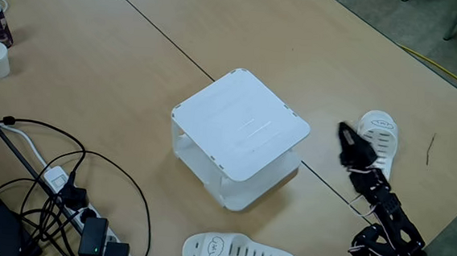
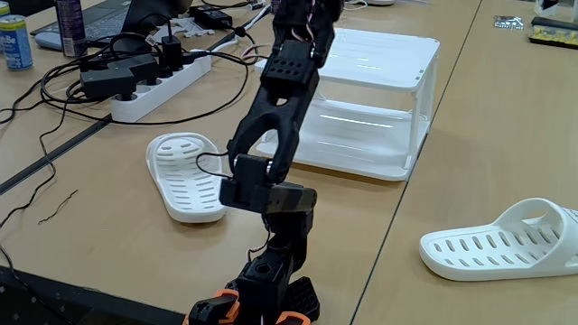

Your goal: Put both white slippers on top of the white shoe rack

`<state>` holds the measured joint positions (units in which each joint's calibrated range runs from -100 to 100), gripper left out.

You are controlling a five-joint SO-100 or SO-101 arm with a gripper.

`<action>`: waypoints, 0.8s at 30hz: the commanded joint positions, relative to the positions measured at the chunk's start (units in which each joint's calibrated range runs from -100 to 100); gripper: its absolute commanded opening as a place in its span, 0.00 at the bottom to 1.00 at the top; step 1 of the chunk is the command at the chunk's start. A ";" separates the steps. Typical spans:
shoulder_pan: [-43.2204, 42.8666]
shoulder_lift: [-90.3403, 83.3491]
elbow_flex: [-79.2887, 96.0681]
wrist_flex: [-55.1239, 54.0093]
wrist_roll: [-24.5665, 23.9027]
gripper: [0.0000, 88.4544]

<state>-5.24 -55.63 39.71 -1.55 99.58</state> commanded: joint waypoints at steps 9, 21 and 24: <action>-29.13 0.64 15.81 0.77 0.42 0.21; -41.06 13.10 21.68 -0.96 0.42 0.21; -40.64 20.50 20.32 -8.20 0.42 0.21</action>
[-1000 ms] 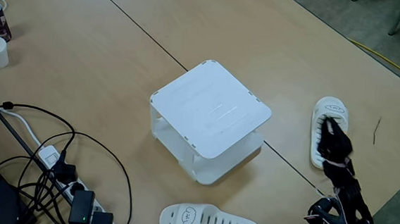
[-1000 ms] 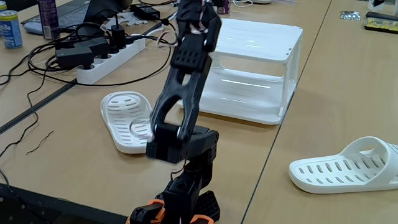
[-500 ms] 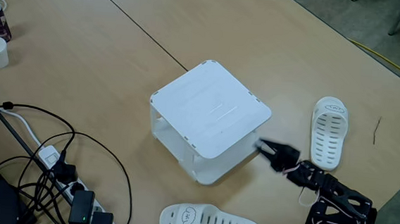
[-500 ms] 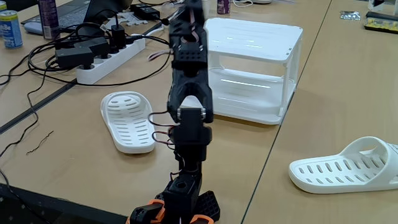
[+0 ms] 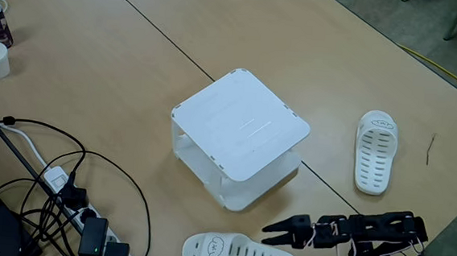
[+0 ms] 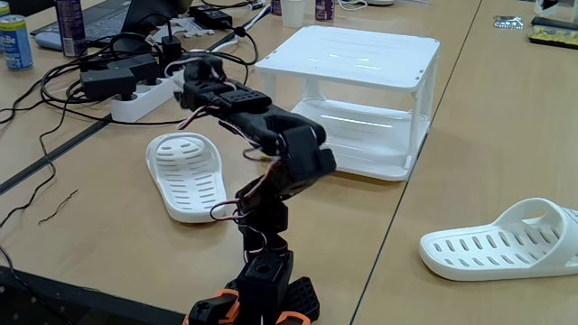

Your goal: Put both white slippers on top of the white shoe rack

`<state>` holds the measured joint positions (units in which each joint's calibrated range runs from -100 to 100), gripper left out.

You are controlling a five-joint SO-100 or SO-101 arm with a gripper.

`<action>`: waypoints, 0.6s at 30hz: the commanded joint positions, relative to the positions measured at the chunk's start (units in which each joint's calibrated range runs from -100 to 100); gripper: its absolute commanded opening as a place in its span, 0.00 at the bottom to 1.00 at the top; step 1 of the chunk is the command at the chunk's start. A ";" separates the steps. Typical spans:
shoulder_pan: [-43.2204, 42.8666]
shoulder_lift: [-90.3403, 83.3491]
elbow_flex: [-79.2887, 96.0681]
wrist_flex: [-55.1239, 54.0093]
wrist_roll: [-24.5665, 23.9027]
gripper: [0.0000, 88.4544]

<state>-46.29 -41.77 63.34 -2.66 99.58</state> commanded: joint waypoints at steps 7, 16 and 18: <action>-0.01 20.28 -7.37 -20.89 0.42 0.21; -0.01 37.27 -17.02 -37.89 0.42 0.21; -0.09 40.30 -19.09 -39.62 0.42 0.21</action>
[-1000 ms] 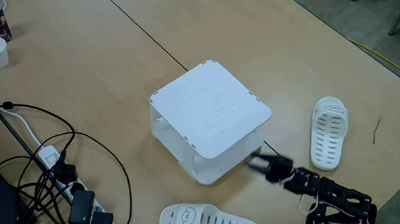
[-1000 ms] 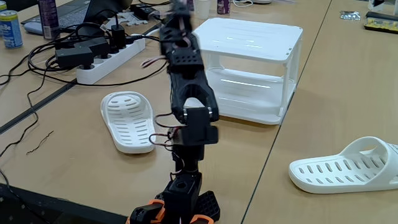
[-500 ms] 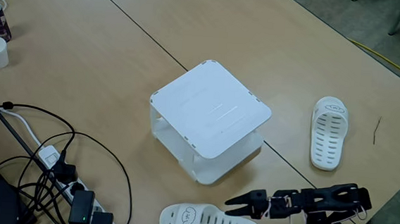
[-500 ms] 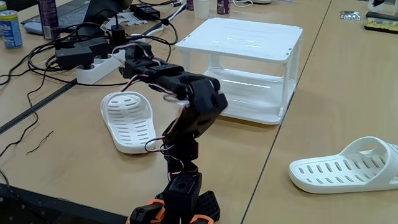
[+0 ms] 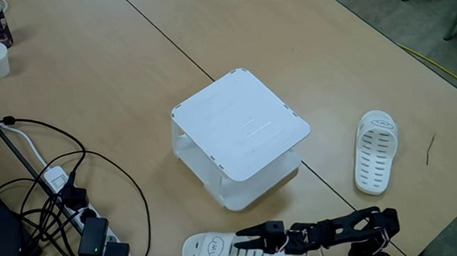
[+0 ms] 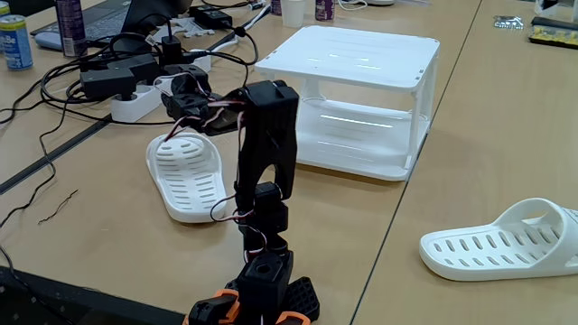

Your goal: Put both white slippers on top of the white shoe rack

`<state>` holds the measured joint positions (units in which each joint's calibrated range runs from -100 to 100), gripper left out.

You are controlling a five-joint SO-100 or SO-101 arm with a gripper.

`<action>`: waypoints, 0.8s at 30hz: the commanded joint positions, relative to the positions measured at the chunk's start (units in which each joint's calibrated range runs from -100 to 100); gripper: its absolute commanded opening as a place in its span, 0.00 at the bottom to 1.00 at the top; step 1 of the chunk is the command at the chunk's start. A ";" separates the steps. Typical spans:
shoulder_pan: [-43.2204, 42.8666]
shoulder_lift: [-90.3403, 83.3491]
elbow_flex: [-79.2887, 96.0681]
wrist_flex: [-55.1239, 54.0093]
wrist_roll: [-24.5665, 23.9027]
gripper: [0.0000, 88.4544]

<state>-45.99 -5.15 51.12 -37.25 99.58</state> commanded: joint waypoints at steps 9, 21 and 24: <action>-2.53 12.69 -9.22 -5.63 0.42 0.21; 1.50 19.00 -8.77 -5.71 0.42 0.21; 2.16 19.00 -7.42 -5.71 0.42 0.21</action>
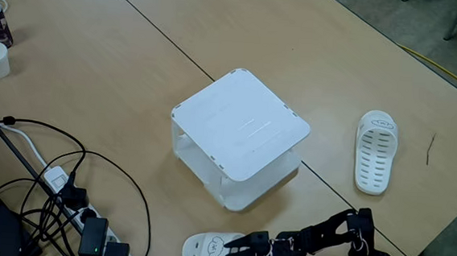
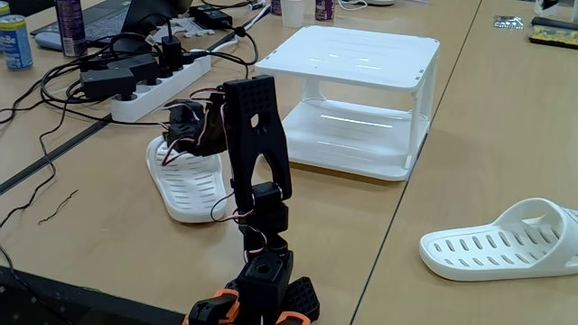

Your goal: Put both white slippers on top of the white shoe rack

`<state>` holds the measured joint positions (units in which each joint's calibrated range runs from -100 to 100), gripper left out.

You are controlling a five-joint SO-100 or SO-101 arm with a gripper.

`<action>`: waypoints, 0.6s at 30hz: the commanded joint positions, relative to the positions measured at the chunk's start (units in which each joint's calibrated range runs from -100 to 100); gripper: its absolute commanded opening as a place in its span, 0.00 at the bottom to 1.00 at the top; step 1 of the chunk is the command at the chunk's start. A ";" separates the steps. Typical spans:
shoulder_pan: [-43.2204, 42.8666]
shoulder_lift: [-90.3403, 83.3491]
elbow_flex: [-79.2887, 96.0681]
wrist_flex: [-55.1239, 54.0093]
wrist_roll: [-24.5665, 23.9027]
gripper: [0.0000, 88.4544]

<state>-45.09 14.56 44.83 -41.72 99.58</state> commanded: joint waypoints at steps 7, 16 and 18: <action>2.33 -0.63 2.21 -1.25 0.42 0.21; 3.73 1.30 4.20 -1.25 0.42 0.21; 3.81 1.89 3.93 -1.25 0.42 0.21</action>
<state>-43.15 14.89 47.89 -43.00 99.58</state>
